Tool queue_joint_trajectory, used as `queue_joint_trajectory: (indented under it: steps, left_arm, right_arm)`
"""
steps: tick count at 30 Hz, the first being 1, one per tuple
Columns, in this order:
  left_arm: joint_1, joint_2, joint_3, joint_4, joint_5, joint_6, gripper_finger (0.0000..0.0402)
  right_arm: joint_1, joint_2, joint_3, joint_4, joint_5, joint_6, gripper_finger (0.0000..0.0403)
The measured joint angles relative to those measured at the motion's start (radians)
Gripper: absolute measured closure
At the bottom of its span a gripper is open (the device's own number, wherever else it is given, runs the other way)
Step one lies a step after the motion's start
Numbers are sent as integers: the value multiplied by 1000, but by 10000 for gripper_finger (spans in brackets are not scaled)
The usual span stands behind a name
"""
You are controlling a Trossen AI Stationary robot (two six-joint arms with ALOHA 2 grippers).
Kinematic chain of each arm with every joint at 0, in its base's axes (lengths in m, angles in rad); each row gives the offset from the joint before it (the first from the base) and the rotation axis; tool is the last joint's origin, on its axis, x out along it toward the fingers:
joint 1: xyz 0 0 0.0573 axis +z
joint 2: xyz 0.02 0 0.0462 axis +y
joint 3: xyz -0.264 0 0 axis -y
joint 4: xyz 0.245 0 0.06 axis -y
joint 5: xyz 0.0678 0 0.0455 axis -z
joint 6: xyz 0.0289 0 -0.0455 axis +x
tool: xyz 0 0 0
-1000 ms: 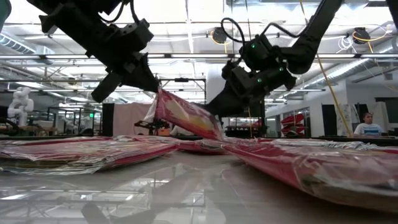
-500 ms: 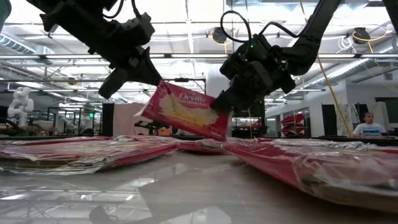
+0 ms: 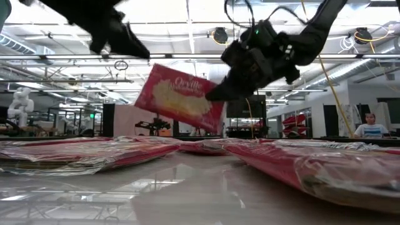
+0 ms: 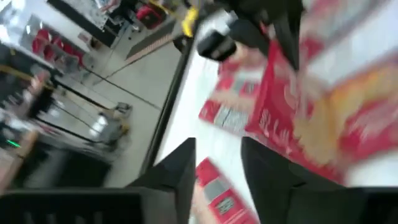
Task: Sort popcorn bags into baskets
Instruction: Put the red popcorn bag into the green bin
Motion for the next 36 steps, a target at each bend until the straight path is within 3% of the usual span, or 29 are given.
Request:
queue_joint_trajectory:
  steps: [5,9,13,17,24,30,36]
  left_arm:
    - [-6,-134,2,-3,62,-254,219]
    - [-9,-162,2,0,177,-328,193]
    - [-22,-118,2,12,196,-350,163]
    - [-49,-60,1,66,199,-334,131]
    - [-76,15,1,89,214,-356,104]
    - [-60,122,1,139,201,-363,141]
    - [-60,188,0,251,149,-265,271]
  right_arm:
    - [74,-84,0,-34,99,-112,396]
    - [129,-122,0,-33,146,-249,392]
    - [169,-126,0,-28,251,-364,391]
    - [187,-122,0,-50,379,-370,391]
    - [187,-122,0,-47,377,-368,390]
    - [207,-122,0,40,375,-367,390]
    - [204,-122,0,42,378,-322,390]
